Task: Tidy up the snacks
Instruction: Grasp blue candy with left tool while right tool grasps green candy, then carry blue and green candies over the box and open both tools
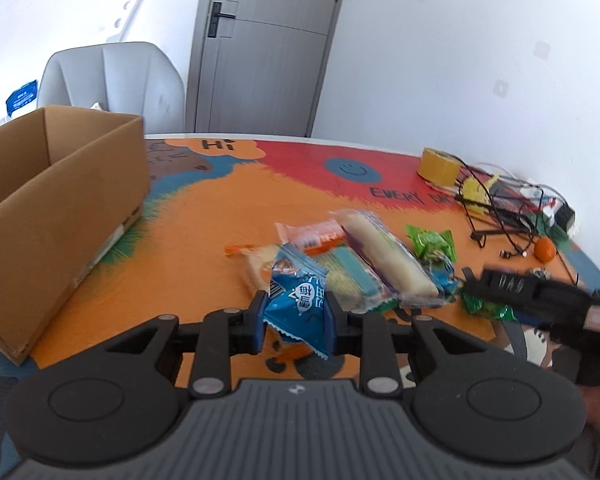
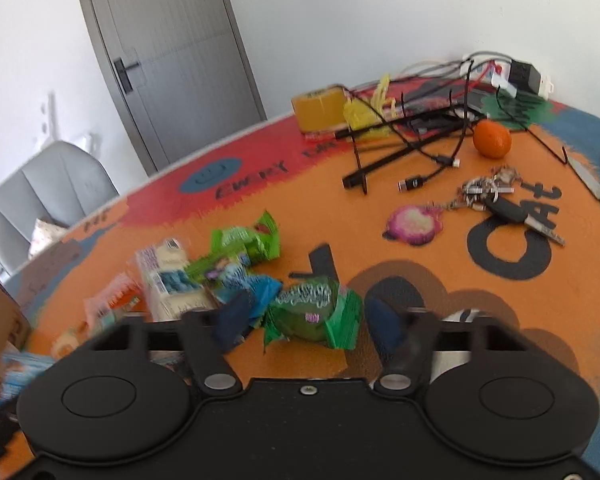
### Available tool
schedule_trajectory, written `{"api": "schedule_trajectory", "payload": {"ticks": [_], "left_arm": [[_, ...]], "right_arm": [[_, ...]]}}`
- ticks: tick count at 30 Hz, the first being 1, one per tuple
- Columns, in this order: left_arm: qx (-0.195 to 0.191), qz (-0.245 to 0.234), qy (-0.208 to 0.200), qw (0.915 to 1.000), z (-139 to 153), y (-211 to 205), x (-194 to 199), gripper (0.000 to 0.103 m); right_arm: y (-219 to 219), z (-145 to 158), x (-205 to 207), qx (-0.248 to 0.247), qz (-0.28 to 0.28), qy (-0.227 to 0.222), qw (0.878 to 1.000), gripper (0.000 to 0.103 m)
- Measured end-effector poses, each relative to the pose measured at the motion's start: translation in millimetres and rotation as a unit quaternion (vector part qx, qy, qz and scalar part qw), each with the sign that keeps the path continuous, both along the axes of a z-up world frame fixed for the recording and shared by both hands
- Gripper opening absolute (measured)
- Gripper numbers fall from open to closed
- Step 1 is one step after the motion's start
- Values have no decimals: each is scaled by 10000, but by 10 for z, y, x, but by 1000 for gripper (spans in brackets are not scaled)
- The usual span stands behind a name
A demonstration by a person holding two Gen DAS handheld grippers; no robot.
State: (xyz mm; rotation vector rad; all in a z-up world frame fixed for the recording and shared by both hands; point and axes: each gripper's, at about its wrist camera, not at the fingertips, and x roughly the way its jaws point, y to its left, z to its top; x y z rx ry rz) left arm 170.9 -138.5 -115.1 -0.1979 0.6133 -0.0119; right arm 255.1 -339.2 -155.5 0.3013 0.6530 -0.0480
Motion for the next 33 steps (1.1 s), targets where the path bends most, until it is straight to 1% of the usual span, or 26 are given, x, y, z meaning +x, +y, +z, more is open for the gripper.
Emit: {"api": "schedule_trajectory", "payload": {"ticks": [3,6,14,22,33], "left_arm": [[-26,34,-81,10000,41,86,-42,27],[-40,76,-76,9999,64,146,-57,27],[-61,197,-285,9994,195,273,-235,27],[2,340,-495,9982,362,423,-408,27],[-43,661,-801,9946,574,709,-592,27]], "right_arm": [[61,7,-70,-142,-16,-5,9999,43],[86,25,-171,-83,8,-91,9999,43],[84,188,-411,109,43,-379,9992,43],[225,420,-576,239,266,-716,9968,43],[514,660,-724,289,660,-1010,9923,43]]}}
